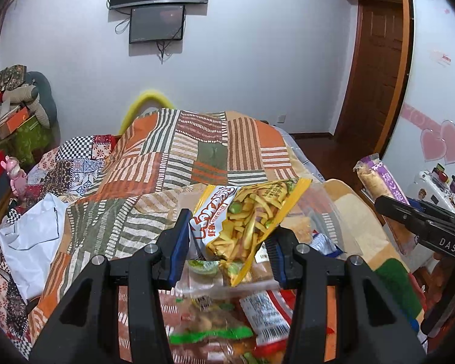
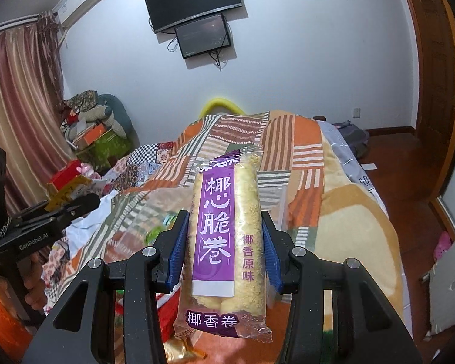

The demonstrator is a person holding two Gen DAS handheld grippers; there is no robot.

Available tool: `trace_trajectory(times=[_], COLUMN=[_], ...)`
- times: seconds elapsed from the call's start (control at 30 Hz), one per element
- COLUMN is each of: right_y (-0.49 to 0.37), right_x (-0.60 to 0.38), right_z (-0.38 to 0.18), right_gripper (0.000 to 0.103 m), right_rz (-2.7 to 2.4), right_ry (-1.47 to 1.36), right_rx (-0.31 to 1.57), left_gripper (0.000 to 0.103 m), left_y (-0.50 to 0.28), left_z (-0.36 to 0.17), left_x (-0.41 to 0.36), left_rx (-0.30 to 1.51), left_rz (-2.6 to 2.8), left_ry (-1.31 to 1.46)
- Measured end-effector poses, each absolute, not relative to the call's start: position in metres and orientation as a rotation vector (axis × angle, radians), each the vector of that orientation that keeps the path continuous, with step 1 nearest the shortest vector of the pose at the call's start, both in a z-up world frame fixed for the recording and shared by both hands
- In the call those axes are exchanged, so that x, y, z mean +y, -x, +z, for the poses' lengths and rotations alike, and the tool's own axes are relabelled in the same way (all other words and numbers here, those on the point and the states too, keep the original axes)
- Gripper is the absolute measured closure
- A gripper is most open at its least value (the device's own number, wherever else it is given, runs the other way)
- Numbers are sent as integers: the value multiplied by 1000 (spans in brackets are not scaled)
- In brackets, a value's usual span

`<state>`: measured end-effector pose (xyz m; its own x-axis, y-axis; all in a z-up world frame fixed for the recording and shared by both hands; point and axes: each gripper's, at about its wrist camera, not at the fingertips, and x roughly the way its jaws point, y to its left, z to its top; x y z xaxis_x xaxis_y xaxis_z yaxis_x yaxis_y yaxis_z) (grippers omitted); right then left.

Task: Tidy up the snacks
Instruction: 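Drop the fries bag into the box with the left gripper while the right places the coconut roll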

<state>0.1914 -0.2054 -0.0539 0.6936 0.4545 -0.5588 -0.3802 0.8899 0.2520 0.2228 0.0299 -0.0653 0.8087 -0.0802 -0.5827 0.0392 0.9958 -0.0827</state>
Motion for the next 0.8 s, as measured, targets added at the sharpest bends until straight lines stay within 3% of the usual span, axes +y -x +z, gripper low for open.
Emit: trace_trajectory(times=[0.8], right_y=[-259], right_x=[-186], right_z=[-109], right_gripper=[62], right_rz=[430], right_ry=[-88], right_rx=[831], left_gripper=[57], left_y=[-330], left_z=[-140], left_x=[21], left_rx=[874], left_rz=[-98], left_ry=[87])
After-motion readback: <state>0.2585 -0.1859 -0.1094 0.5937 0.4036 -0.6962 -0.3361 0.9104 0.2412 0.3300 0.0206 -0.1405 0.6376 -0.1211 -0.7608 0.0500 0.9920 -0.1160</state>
